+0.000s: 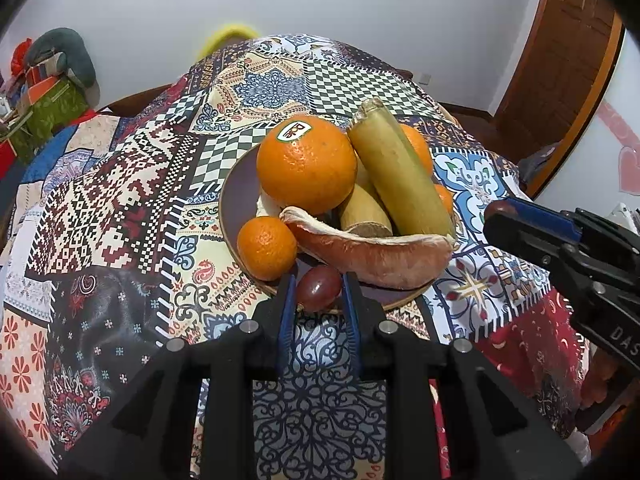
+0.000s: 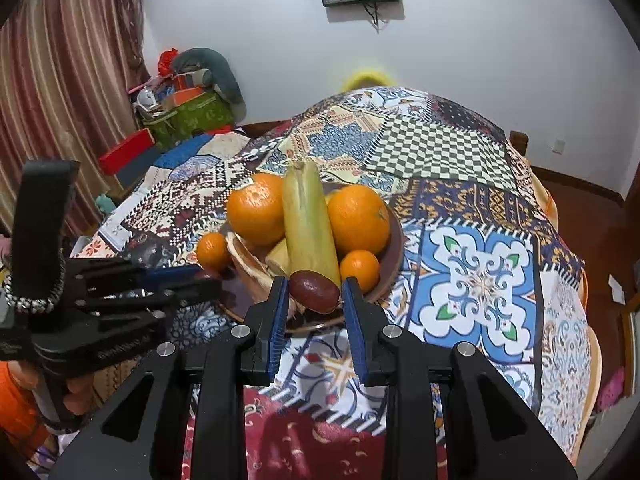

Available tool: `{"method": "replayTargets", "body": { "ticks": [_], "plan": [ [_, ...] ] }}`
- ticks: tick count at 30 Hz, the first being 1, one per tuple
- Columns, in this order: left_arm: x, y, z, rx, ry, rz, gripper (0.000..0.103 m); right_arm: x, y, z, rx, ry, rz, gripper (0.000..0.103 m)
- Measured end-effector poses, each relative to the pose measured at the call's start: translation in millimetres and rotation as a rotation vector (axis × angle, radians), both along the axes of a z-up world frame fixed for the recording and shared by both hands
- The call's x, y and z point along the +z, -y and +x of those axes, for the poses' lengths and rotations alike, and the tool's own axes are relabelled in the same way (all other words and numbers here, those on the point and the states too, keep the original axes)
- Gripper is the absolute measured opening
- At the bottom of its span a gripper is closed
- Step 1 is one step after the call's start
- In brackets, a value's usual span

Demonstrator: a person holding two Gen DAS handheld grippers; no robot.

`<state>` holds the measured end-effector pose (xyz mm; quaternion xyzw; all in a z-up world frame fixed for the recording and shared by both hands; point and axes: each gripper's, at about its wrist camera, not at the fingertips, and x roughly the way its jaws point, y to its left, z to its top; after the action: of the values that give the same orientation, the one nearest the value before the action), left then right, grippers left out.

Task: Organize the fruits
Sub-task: 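Lower the date onto the plate with the left tool while the right tool lowers its date there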

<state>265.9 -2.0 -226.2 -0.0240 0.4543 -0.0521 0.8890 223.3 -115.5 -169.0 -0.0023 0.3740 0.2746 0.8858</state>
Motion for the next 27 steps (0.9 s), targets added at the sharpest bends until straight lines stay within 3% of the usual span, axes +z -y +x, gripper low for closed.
{"method": "replayTargets", "body": {
  "ticks": [9, 23, 27],
  "plan": [
    [-1.7, -2.6, 2.4, -0.003, -0.004, 0.003, 0.023, -1.5, -14.2, 4.6, 0.033, 0.002, -0.001, 0.025],
    [18.5, -31.1, -4.8, 0.050, 0.047, -0.010, 0.023, -6.5, -41.6, 19.4, 0.072, 0.005, -0.024, 0.026],
    [19.2, -34.8, -6.3, 0.058, 0.047, -0.017, 0.023, -9.1, -47.1, 21.4, 0.088, -0.017, -0.036, 0.031]
  ]
}}
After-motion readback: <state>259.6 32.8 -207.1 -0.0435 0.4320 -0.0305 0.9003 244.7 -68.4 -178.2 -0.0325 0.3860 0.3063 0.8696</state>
